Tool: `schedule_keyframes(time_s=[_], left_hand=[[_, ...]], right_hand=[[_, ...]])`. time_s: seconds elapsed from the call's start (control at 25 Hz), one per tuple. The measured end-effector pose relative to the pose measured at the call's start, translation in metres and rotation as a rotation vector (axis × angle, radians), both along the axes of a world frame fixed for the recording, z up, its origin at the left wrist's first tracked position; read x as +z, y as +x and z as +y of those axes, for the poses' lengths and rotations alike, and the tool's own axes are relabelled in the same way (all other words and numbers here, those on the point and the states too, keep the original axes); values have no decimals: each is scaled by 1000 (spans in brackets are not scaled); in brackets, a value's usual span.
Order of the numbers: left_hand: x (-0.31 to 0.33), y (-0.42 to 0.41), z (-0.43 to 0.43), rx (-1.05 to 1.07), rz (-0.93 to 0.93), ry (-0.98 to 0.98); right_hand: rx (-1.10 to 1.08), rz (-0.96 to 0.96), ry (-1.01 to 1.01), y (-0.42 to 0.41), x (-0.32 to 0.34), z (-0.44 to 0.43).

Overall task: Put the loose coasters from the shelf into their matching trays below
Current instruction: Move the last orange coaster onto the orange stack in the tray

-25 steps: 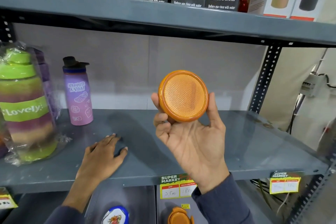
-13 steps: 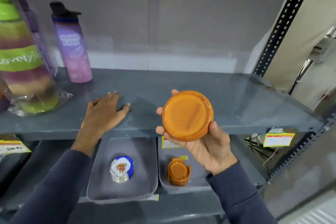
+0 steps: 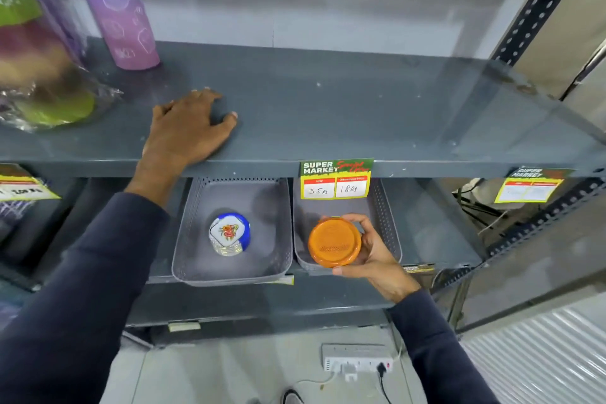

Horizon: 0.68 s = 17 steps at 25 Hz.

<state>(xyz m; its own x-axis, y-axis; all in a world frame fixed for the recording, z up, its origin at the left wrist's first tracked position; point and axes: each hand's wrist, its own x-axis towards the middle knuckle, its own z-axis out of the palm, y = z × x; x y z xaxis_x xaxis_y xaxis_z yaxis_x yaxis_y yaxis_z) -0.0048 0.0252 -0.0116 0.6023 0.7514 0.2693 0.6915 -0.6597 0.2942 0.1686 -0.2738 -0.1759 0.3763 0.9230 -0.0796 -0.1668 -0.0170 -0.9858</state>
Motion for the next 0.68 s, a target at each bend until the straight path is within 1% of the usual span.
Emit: schedule_keyframes(time_s=[0.12, 0.24, 0.4, 0.48, 0.68], left_hand=[[-1, 0, 0, 1, -24, 10], [-1, 0, -1, -2, -39, 20], [-1, -1, 0, -9, -50, 19], [-1, -1, 1, -12, -55, 13], [-3, -1, 4, -13, -63, 19]], right_hand=[[-123, -54, -158, 19, -43, 6], [-227, -129, -290, 32, -66, 16], [-283, -231, -362, 48, -83, 34], [-275, -280, -400, 51, -88, 41], [-303, -273, -534, 60, -111, 48]])
